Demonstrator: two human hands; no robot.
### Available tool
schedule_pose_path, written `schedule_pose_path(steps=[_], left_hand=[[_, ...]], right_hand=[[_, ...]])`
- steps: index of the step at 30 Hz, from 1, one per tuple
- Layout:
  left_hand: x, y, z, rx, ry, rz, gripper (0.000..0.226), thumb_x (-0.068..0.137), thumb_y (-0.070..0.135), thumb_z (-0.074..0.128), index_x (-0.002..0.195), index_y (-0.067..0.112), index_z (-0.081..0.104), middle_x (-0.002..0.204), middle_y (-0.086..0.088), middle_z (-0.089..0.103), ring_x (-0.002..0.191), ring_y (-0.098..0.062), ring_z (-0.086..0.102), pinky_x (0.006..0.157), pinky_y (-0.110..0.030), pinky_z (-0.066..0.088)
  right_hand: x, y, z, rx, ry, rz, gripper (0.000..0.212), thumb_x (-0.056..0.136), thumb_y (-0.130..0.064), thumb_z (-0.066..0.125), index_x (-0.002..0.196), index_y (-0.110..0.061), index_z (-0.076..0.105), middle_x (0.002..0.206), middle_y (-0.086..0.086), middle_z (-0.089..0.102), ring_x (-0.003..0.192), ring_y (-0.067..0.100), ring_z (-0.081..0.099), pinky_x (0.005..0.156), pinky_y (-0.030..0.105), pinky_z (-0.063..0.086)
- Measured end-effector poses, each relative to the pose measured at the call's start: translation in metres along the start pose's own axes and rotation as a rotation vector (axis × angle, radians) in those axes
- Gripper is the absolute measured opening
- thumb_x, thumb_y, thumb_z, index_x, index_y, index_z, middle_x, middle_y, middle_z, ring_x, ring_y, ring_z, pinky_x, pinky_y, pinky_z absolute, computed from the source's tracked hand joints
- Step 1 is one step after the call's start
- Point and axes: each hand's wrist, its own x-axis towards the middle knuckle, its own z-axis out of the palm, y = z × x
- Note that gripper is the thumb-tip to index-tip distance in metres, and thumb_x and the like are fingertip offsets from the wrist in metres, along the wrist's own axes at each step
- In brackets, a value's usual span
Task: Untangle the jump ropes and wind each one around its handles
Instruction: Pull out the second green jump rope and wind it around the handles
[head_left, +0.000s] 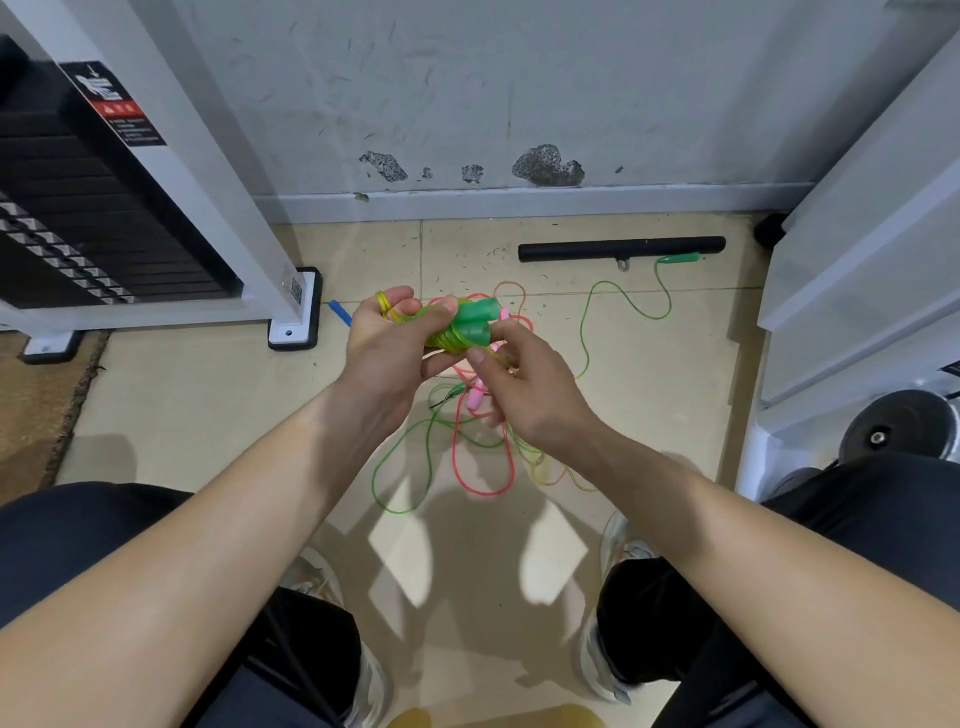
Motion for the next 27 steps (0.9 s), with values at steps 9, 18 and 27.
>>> schedule_pose_path(steps=[9,18,27], left_hand=[[-0.001,0.003,-0.004,-0.119,-0.042,-0.055,0.039,0.09,0.005,0.072,0.119,0.0,0.046,0.105,-0.017,0.051,0.092,-0.033,0.074,0.073,-0.041,0.061],[0.002,0.007,-0.01,-0.138,0.065,-0.077,0.034,0.09,0.008,0.072,0.111,0.001,0.047,0.103,-0.014,0.058,0.077,-0.023,0.076,0.064,-0.032,0.06],[0.009,-0.003,-0.013,-0.035,0.108,-0.01,0.045,0.087,0.009,0.076,0.11,0.012,0.038,0.106,-0.014,0.046,0.104,-0.037,0.071,0.061,-0.034,0.059]], right_hand=[[0.0,-0.011,-0.006,0.135,0.079,-0.049,0.02,0.097,-0.039,0.061,0.092,-0.023,0.072,0.067,-0.011,0.061,0.063,0.011,0.05,0.066,0.034,0.042],[-0.004,-0.013,-0.012,-0.333,-0.12,-0.254,0.027,0.099,-0.047,0.054,0.094,-0.022,0.064,0.06,-0.001,0.063,0.049,0.012,0.041,0.053,0.03,0.031],[-0.006,-0.021,-0.014,-0.467,-0.137,-0.363,0.033,0.103,-0.043,0.04,0.088,-0.024,0.062,0.068,0.004,0.067,0.06,0.022,0.057,0.057,0.043,0.047]])
